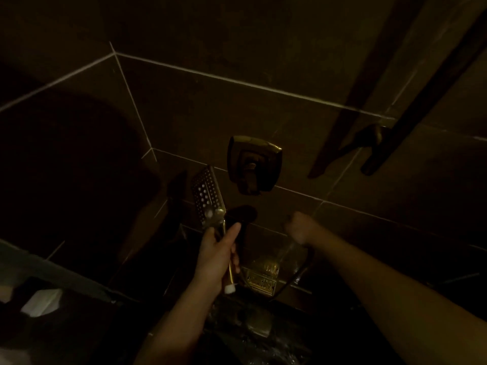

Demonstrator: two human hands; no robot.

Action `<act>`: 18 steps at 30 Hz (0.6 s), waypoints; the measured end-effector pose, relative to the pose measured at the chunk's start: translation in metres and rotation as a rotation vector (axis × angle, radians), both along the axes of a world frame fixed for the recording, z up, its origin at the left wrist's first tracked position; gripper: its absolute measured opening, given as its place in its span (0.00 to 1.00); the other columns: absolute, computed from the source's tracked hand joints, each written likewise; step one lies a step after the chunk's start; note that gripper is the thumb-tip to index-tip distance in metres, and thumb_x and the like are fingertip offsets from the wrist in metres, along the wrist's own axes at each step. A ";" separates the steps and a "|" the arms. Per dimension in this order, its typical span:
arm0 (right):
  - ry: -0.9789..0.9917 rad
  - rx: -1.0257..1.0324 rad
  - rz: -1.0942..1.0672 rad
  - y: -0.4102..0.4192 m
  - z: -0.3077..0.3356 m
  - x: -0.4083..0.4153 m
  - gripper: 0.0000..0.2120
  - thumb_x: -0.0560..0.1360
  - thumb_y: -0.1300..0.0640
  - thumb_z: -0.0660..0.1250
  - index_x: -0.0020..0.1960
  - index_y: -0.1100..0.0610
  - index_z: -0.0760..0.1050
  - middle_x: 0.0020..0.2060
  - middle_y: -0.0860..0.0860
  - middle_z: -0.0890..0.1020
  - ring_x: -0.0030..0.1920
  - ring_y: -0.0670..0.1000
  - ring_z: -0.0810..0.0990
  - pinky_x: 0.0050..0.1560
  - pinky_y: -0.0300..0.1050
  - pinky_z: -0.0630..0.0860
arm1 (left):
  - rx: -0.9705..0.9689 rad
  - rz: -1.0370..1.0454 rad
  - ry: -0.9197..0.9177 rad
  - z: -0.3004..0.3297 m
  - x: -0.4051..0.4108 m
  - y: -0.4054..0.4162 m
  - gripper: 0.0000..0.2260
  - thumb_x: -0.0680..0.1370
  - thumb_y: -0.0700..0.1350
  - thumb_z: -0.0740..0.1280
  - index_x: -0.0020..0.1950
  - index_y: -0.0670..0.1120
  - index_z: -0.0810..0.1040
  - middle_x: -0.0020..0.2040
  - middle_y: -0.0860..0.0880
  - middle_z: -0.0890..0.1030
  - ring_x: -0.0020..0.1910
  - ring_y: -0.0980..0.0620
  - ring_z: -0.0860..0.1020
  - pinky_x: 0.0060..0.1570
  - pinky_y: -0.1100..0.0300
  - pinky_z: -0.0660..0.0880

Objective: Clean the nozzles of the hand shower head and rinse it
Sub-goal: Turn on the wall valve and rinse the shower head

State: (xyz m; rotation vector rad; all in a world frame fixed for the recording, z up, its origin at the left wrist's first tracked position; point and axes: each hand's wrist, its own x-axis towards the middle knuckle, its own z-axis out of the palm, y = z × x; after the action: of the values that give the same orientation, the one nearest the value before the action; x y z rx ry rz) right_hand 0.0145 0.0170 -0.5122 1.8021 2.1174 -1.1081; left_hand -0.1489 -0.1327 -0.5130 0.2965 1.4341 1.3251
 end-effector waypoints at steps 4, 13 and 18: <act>0.203 0.133 -0.041 -0.057 0.023 0.017 0.11 0.82 0.49 0.56 0.54 0.55 0.72 0.43 0.54 0.81 0.39 0.51 0.79 0.36 0.45 0.75 | 0.051 0.162 0.042 0.023 0.024 0.010 0.18 0.79 0.51 0.71 0.66 0.49 0.72 0.39 0.48 0.77 0.31 0.54 0.76 0.28 0.58 0.76; 0.264 0.238 0.155 -0.161 0.076 0.056 0.06 0.81 0.48 0.58 0.56 0.48 0.66 0.43 0.49 0.81 0.41 0.49 0.80 0.37 0.48 0.77 | 0.207 0.374 -0.191 0.082 0.084 0.017 0.10 0.81 0.46 0.69 0.60 0.46 0.74 0.31 0.51 0.73 0.25 0.55 0.72 0.25 0.59 0.71; 0.228 0.383 0.173 -0.175 0.098 0.077 0.07 0.81 0.49 0.57 0.57 0.50 0.66 0.46 0.51 0.80 0.43 0.51 0.81 0.44 0.54 0.79 | 0.200 0.401 -0.355 0.112 0.113 0.018 0.06 0.79 0.45 0.70 0.47 0.45 0.76 0.29 0.52 0.71 0.21 0.56 0.69 0.21 0.62 0.68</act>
State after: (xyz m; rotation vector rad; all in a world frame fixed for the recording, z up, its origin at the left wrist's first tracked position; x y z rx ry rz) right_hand 0.0916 -0.1583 -0.4139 1.6513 2.7185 -0.9552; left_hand -0.0364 -0.1151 -0.4012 -0.1041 1.0942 1.7517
